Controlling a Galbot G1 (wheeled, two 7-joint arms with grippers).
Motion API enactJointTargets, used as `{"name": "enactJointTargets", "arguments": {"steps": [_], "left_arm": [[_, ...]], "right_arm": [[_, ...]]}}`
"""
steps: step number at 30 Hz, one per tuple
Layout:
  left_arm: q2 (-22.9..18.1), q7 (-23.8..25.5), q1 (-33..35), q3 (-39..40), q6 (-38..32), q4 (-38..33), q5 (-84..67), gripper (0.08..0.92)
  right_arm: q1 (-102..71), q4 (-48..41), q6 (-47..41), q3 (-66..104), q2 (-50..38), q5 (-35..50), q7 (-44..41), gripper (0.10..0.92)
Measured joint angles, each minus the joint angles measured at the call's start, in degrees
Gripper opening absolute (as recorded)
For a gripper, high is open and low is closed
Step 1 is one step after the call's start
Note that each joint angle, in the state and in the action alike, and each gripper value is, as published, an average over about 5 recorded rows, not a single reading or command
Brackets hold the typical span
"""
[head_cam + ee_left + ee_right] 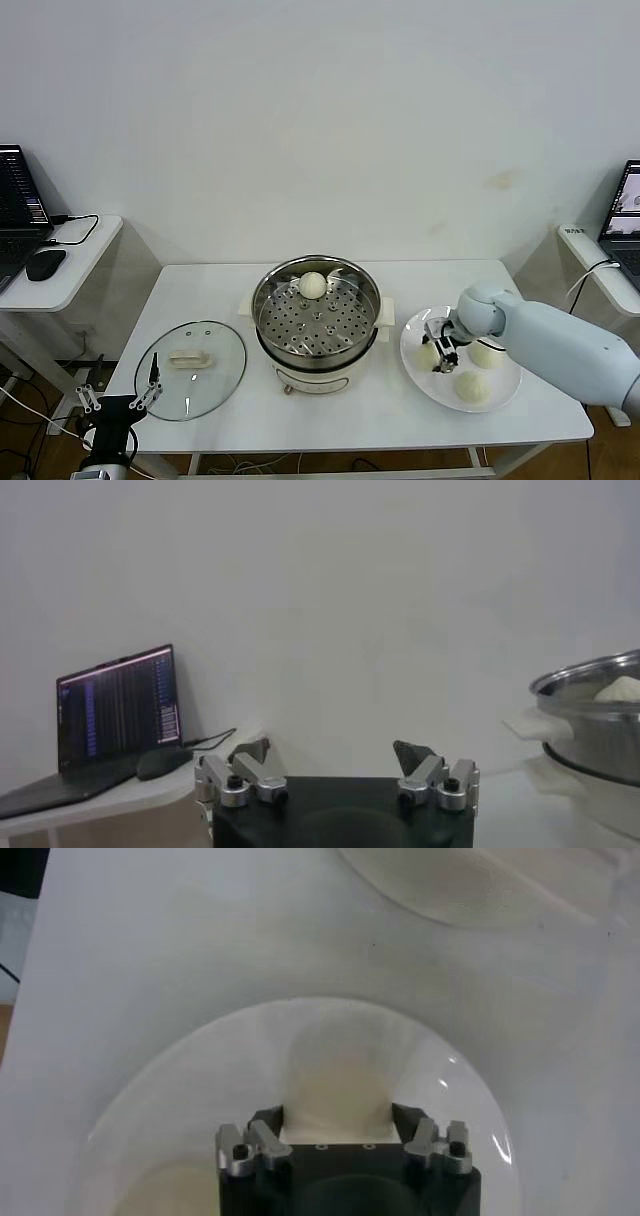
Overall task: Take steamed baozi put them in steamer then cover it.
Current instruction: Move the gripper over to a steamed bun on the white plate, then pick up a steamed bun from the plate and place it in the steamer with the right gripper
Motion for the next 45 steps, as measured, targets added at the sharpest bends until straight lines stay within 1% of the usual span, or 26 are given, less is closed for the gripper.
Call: {"name": "enactJointTargets", "arguments": {"steps": [10, 15, 20, 26, 32, 37, 45], "left_arm": [[0.5, 0.0, -0.4, 0.1, 0.0, -0.3, 0.0, 0.823], [0.8, 0.1, -0.8, 0.6, 0.2, -0.5, -0.1, 0.823], [1.2, 0.1, -1.0, 0.7, 0.3, -0.8, -0.3, 0.823], [1.1, -0.1, -1.5, 0.7, 0.3, -0.7, -0.4, 0.823], [1.0, -0.1, -1.5, 0.1, 0.3, -0.3, -0.4, 0.823], [1.1, -0.1, -1.4, -0.7, 0.2, -0.3, -0.4, 0.823], [0.5, -0.1, -1.5, -1.1, 0.2, -0.4, -0.1, 0.823]], "right_arm": [[8.3, 4.2, -1.4, -3.4, -4.1, 4.4, -1.8, 0.636], [17.3, 7.4, -2.5, -7.8, -5.6, 9.4, -2.1, 0.641], [28.1, 10.4, -4.2, -13.2, -4.6, 15.6, -1.5, 0.649], [36.5, 12.1, -7.5, -17.4, 0.2, 23.8, 0.7, 0.653], [39.0, 11.8, -11.1, -19.3, 7.1, 30.5, 3.9, 0.653], [38.4, 9.5, -13.8, -19.9, 13.8, 33.7, 6.5, 0.653], [35.0, 4.4, -17.0, -20.1, 23.6, 36.5, 9.9, 0.653]]}}
